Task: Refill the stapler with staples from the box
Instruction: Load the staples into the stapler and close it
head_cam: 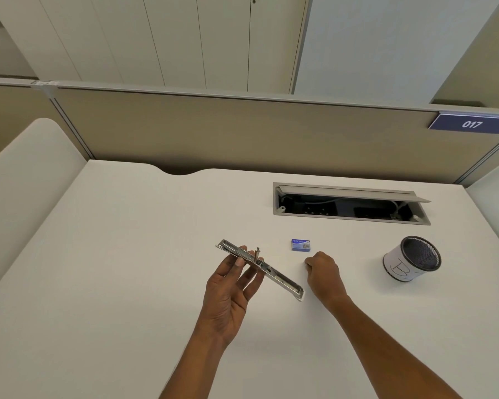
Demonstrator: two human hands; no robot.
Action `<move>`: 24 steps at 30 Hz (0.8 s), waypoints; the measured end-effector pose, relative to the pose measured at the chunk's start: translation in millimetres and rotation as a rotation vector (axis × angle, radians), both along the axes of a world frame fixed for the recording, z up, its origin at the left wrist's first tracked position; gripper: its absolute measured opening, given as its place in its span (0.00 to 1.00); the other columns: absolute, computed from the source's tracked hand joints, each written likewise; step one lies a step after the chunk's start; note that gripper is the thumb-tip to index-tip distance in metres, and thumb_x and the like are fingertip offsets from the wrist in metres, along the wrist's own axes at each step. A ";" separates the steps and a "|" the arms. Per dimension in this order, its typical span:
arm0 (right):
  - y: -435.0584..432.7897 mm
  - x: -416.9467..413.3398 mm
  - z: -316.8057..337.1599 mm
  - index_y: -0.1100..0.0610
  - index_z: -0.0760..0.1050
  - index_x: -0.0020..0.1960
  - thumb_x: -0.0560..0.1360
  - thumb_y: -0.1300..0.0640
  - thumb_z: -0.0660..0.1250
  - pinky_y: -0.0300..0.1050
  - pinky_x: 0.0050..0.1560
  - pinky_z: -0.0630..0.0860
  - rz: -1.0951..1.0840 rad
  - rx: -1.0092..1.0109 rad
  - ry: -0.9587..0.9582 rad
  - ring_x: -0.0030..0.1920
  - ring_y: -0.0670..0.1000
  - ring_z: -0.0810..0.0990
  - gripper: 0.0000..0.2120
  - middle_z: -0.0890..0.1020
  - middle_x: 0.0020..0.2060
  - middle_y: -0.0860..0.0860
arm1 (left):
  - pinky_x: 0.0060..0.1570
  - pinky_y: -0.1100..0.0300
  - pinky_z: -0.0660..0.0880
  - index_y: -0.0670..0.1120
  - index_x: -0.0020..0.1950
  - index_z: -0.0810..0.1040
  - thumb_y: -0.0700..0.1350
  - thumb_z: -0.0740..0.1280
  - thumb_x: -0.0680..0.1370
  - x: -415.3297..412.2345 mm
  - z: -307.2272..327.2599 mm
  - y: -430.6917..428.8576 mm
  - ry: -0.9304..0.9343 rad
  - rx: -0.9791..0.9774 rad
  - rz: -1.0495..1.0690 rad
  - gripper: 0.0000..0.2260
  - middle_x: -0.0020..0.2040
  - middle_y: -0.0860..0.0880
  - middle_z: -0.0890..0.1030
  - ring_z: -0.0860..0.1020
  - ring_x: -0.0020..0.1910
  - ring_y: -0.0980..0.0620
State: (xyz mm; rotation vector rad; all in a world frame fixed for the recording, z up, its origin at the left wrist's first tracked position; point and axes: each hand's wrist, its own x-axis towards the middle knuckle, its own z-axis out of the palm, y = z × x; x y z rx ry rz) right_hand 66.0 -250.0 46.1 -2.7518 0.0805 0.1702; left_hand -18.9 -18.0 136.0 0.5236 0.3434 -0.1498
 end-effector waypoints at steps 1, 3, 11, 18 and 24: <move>0.8 -1.1 -0.6 0.65 0.79 0.43 0.78 0.68 0.58 0.47 0.45 0.69 0.000 0.004 0.002 0.49 0.60 0.77 0.12 0.79 0.45 0.59 | 0.51 0.52 0.83 0.42 0.58 0.86 0.38 0.70 0.77 0.0 0.9 -0.1 -0.004 0.004 -0.002 0.11 0.59 0.40 0.85 0.83 0.61 0.41; 3.0 -2.6 -1.1 0.65 0.82 0.47 0.78 0.67 0.60 0.49 0.48 0.73 0.003 0.039 0.003 0.50 0.60 0.79 0.11 0.81 0.46 0.59 | 0.50 0.52 0.83 0.42 0.58 0.86 0.38 0.70 0.77 0.0 2.7 -0.1 -0.009 0.009 -0.006 0.11 0.59 0.40 0.85 0.83 0.60 0.42; 27.7 -6.9 44.8 0.59 0.86 0.51 0.76 0.67 0.69 0.39 0.52 0.77 -0.132 0.484 -0.091 0.45 0.51 0.84 0.09 0.87 0.47 0.54 | 0.51 0.52 0.83 0.42 0.58 0.86 0.38 0.71 0.77 -1.7 10.6 5.2 -0.028 0.015 -0.022 0.11 0.58 0.41 0.86 0.84 0.59 0.41; 49.5 -17.7 130.1 0.54 0.85 0.51 0.77 0.63 0.71 0.41 0.49 0.82 -0.088 0.860 -0.131 0.42 0.48 0.87 0.07 0.87 0.41 0.49 | 0.51 0.51 0.83 0.41 0.61 0.85 0.38 0.72 0.76 -6.7 21.8 10.1 -0.044 0.019 -0.061 0.13 0.60 0.39 0.85 0.84 0.59 0.40; 69.1 -35.9 199.9 0.52 0.85 0.52 0.76 0.61 0.73 0.39 0.48 0.84 0.069 1.069 -0.163 0.46 0.51 0.87 0.07 0.88 0.44 0.49 | 0.50 0.51 0.84 0.41 0.60 0.85 0.38 0.71 0.77 -11.4 34.0 13.6 -0.073 0.027 -0.090 0.12 0.60 0.40 0.85 0.84 0.59 0.40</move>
